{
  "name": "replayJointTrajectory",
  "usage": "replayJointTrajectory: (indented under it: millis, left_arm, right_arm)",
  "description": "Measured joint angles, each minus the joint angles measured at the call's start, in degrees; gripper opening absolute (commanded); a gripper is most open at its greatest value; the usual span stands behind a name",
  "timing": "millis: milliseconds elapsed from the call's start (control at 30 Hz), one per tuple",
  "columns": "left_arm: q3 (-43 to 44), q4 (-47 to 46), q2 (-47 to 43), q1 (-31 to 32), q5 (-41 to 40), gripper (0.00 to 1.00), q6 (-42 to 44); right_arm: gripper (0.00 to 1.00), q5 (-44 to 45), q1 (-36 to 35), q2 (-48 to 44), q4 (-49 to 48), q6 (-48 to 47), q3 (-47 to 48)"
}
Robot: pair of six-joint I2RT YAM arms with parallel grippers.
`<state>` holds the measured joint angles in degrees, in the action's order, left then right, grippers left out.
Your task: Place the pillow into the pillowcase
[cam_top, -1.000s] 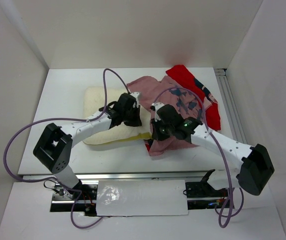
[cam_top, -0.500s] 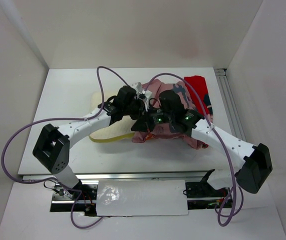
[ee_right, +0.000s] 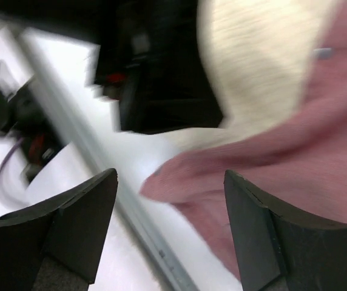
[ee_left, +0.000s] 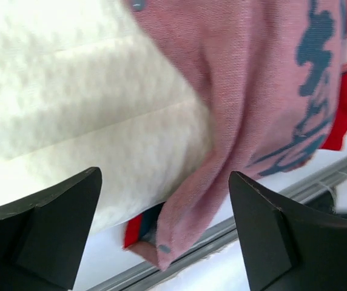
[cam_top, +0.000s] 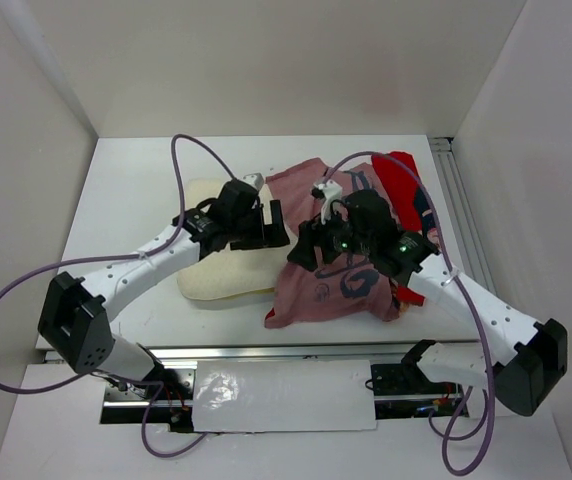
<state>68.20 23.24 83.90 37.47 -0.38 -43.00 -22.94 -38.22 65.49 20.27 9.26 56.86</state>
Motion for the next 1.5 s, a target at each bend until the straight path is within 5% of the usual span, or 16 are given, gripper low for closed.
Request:
replayJointTrajectory:
  millis: [300, 467, 667, 733, 767, 933, 1033, 1267, 1500]
  left_arm:
    - [9.18, 6.95, 4.66, -10.64, -4.52, 1.00, 0.68]
    - [13.92, 6.29, 14.60, -17.38, -3.52, 0.84, 1.20]
    - [17.11, 5.03, 27.04, -20.15, -0.74, 0.39, 2.49]
    - [17.62, 4.50, 28.65, -20.20, 0.50, 0.08, 3.37]
    - [17.79, 4.04, 28.87, -20.20, 1.03, 0.00, 3.61]
    - [17.09, 1.42, 28.87, -20.20, 2.45, 0.00, 4.02]
    - [15.21, -1.68, 28.46, -20.20, 2.99, 0.00, 4.02]
    - [7.96, -10.51, 23.91, -20.04, 3.87, 0.00, 5.90]
    - [4.46, -15.41, 21.94, -20.02, 4.85, 0.00, 8.37]
  right_arm:
    - [0.77, 22.45, 3.41, 14.29, 2.38, 2.51, 16.17]
    - [0.77, 23.82, 3.91, 30.29, 0.70, -3.98, 30.10]
    - [0.72, 18.78, 4.07, 51.45, 2.89, -10.93, 51.23]
    - [0.70, 18.58, 4.22, 57.64, 4.94, -11.52, 57.42]
    - [0.69, 18.91, 4.26, 60.57, 6.25, -11.72, 59.84]
    - [0.55, 24.70, 4.48, 67.36, 11.21, -10.60, 61.35]
    - [0.32, 28.22, 4.50, 67.67, 11.37, -8.59, 61.29]
    - [0.02, 27.93, 5.09, 64.54, 8.11, -4.61, 56.92]
    - [0.03, 18.53, 8.24, 62.66, 5.79, -3.15, 54.23]
